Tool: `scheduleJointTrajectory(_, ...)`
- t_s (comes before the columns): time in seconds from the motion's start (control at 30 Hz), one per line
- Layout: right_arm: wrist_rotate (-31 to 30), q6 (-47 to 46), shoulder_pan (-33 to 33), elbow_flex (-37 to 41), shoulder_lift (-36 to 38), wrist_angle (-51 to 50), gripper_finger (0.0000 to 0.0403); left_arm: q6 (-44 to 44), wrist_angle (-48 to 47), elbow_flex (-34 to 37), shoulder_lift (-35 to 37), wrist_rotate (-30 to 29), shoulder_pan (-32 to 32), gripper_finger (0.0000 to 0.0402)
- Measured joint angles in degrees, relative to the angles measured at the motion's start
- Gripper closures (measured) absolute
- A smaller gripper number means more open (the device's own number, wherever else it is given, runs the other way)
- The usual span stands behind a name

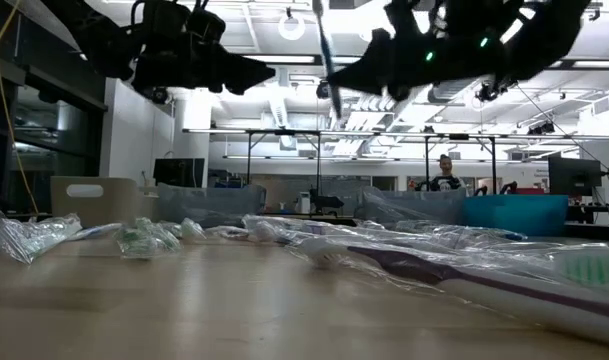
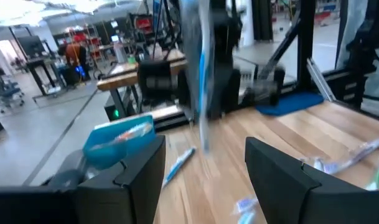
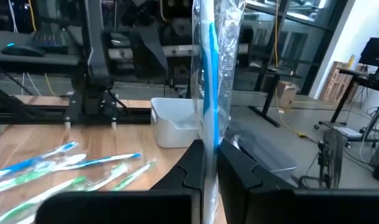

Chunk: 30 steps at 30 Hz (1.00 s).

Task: Pick & Place Toothbrushes
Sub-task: Put the blue toothbrush into the white bin

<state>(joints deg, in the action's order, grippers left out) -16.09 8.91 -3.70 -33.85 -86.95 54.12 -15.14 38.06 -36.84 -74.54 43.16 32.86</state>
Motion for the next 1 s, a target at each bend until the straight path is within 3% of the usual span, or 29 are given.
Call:
scheduleJointTrajectory(0.1,1.6,0.0,-1.1,-1.7,-6.0,4.9,0.0387,0.7,1.0,0.0,0.0,0.0,0.0,0.0188)
scheduleJointTrajectory(0.3,4.5,0.2,-2.5,-10.9,-15.1,5.7,0.0387,1.9,2.7,0.0,0.0,-0.2,0.0,0.0188)
scheduleJointTrajectory(0.67,4.7,0.4,-4.8,-19.2,-18.5,-0.6,0.0387,2.1,2.5,0.0,0.0,0.1,0.0,0.0192)
scheduleJointTrajectory(0.8,4.7,0.4,-4.7,-19.1,-18.5,-0.9,0.0387,2.1,2.5,0.0,0.0,-0.1,0.0,0.0239)
scheduleJointTrajectory(1.0,4.8,0.2,-4.7,-19.1,-18.5,-1.3,0.0387,1.4,2.5,0.0,0.0,-1.3,0.0,0.0372)
